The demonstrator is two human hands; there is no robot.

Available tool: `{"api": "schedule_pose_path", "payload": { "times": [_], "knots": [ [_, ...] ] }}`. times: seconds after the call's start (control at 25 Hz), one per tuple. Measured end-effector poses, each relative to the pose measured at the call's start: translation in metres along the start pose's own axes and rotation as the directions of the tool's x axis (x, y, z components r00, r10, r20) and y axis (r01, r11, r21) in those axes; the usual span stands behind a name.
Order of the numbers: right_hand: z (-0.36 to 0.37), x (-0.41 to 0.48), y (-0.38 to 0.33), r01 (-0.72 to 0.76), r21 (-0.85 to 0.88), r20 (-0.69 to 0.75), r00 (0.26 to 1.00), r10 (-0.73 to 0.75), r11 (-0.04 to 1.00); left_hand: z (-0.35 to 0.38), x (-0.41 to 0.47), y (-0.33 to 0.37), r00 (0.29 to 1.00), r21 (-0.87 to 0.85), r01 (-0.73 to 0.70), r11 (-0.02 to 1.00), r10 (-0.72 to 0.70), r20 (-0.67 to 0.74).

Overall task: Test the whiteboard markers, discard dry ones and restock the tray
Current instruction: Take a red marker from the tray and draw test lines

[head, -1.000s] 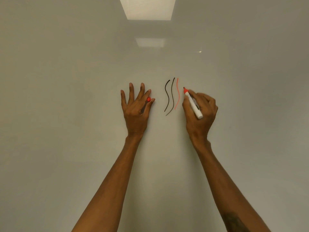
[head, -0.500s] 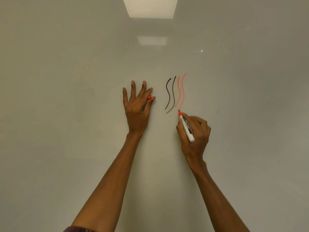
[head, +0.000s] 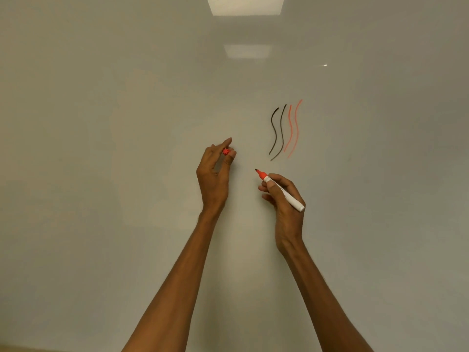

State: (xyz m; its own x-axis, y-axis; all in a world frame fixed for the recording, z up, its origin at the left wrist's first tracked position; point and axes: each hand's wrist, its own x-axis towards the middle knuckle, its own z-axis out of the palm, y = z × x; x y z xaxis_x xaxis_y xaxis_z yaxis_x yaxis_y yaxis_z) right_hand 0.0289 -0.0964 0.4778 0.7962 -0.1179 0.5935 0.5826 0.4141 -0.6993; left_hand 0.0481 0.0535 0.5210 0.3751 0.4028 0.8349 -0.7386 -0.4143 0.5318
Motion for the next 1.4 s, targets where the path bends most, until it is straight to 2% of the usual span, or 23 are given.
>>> {"api": "schedule_pose_path", "payload": {
  "times": [0.16,0.24,0.44,0.64,0.84,1.16,1.4],
  "knots": [
    [0.014,-0.024,0.019,-0.129,0.094,0.124,0.985,0.117,0.987,-0.021,-0.025,0.006,0.953,-0.245,0.262,0.934,-0.291,-0.091],
    [0.021,-0.034,0.029,-0.157,0.085,0.167,0.976,0.141,0.984,-0.03,-0.037,0.002,0.915,-0.322,0.327,0.888,-0.383,-0.128],
    [0.036,-0.054,0.047,-0.21,0.07,0.186,0.963,0.194,0.975,-0.048,-0.064,-0.016,0.832,-0.476,0.447,0.757,-0.547,-0.088],
    [0.046,-0.066,0.063,-0.236,0.026,0.178,0.957,0.228,0.971,-0.064,-0.08,-0.022,0.803,-0.48,0.506,0.717,-0.594,-0.041],
    [0.054,-0.076,0.072,-0.256,0.001,0.157,0.955,0.253,0.967,-0.077,-0.092,-0.028,0.812,-0.421,0.519,0.744,-0.582,-0.028],
    [0.075,-0.098,0.091,-0.286,0.0,0.142,0.949,0.283,0.958,-0.103,-0.106,-0.045,0.763,-0.394,0.535,0.748,-0.628,-0.156],
    [0.093,-0.121,0.118,-0.365,0.016,0.158,0.92,0.358,0.931,-0.131,-0.122,-0.066,0.719,-0.381,0.563,0.734,-0.662,-0.212]
  ]
}}
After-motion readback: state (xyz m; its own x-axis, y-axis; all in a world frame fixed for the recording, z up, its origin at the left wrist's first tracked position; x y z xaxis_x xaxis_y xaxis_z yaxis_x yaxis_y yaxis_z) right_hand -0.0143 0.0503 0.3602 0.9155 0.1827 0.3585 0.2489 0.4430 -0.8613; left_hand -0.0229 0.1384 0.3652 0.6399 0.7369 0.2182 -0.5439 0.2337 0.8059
